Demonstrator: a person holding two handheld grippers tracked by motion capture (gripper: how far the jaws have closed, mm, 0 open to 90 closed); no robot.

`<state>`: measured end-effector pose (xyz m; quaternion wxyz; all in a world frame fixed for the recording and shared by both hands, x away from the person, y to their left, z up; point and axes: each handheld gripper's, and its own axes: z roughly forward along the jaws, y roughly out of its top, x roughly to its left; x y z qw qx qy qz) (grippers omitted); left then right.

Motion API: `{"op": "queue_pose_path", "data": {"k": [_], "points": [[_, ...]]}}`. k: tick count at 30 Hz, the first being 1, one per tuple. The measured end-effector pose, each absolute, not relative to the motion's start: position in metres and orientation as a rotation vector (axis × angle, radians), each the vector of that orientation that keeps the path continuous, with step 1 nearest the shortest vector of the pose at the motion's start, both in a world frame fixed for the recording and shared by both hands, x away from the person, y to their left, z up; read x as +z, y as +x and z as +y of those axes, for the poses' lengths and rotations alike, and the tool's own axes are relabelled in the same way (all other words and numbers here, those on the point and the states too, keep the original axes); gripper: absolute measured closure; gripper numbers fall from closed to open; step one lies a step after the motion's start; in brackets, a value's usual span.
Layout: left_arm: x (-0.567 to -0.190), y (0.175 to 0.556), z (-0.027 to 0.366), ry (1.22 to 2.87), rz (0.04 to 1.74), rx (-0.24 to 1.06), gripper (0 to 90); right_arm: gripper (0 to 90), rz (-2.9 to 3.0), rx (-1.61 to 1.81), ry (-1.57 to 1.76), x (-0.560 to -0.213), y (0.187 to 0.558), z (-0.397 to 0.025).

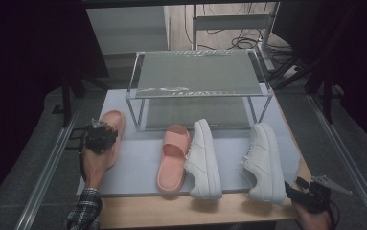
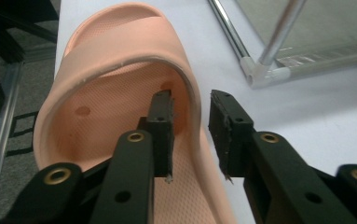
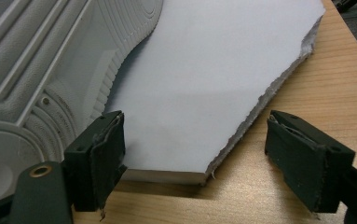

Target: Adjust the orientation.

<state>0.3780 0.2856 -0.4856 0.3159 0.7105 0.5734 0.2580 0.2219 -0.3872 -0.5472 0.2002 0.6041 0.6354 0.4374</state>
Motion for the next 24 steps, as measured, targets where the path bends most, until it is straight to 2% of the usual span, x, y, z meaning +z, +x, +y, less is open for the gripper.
{"op": "queue_pose_path", "data": {"k": [10, 24], "points": [[-0.489, 0.382, 0.282, 1.869, 1.522, 0.684, 83.7, 20.2, 1.777, 1.222, 1.688, -0.547, 0.222, -0.387], [-0.479, 0.357, 0.293, 1.859, 1.46, 0.72, 85.9, 20.2, 1.776, 1.223, 1.688, -0.547, 0.222, -0.387]]}}
